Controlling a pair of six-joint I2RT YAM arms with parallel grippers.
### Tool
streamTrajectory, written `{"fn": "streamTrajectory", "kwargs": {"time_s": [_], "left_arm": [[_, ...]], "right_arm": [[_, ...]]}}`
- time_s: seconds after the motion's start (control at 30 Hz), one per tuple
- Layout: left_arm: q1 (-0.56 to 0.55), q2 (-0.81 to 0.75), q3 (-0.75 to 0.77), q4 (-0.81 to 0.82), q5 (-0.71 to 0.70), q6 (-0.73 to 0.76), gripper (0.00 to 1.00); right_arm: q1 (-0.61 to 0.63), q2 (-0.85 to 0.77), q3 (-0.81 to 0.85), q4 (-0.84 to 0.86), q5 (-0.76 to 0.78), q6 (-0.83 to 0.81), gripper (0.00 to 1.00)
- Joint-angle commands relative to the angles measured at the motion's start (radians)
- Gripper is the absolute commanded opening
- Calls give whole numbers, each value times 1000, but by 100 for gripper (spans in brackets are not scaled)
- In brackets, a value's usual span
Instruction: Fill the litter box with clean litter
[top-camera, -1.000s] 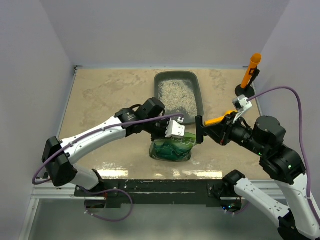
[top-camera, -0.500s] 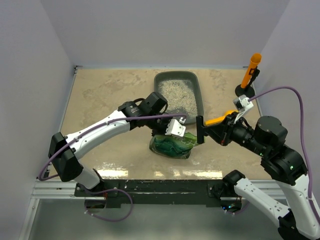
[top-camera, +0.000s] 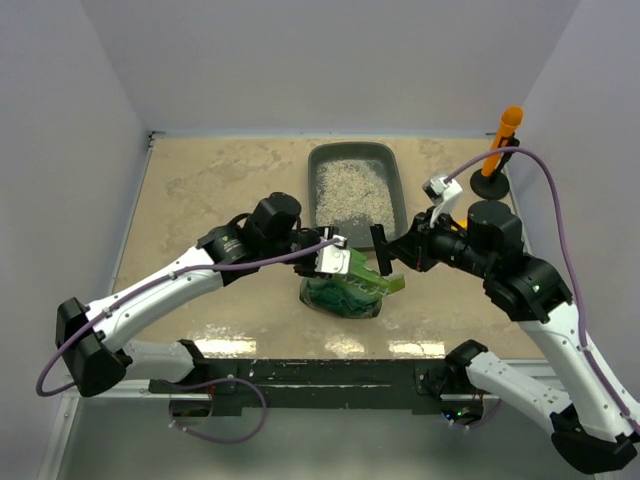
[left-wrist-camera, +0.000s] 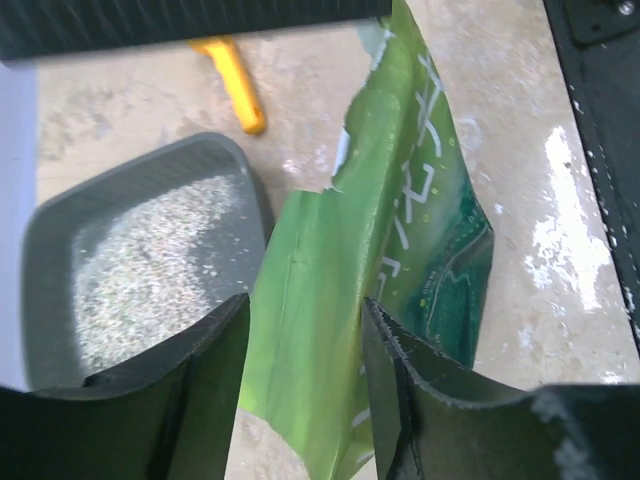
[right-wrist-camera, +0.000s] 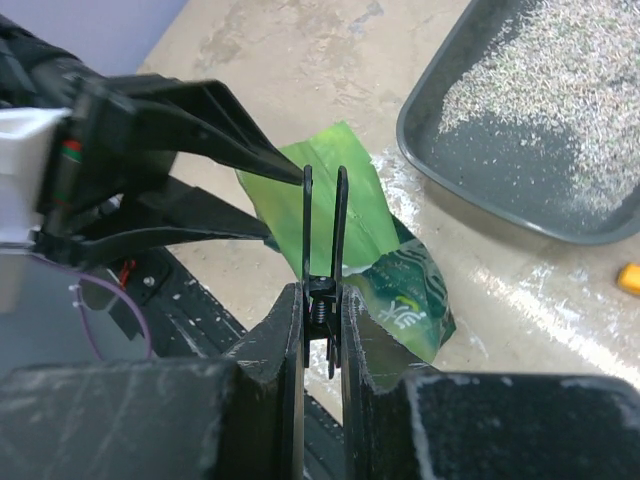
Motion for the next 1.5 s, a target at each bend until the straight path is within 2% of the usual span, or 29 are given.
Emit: {"fn": "streamTrajectory", "kwargs": {"time_s": [0.0, 0.13, 0.4, 0.67, 0.83, 0.9, 0.93, 1.07, 1.3, 1.47], "left_arm": [[2, -73, -19, 132, -55, -70, 54], [2, -83, -35, 117, -85, -120, 54], [2, -103, -88, 57, -61, -181, 53], [4, -181, -165, 52, -99, -181, 53], [4, -238, -156, 64, -165, -195, 54], [4, -244, -148, 73, -242, -227, 56], [3, -239, -135, 61, -300, -238, 56], [6, -227, -101, 6, -352, -296, 56], [6, -288, -137, 9, -349, -397, 56], [6, -339, -150, 17, -355, -426, 56]], "right_arm": [[3, 44, 11, 119, -64, -131, 0], [5, 63, 26, 146, -181, -229, 0], [40, 110, 55, 173, -293, -326, 0], [65, 198, 132, 124, -276, -364, 0], [69, 215, 151, 104, -279, -375, 0], [80, 221, 146, 97, -307, -378, 0], [81, 224, 141, 98, -323, -378, 0], [98, 228, 131, 94, -371, -380, 0], [173, 238, 94, 87, -308, -369, 0], [255, 261, 95, 98, -151, -351, 0]]}}
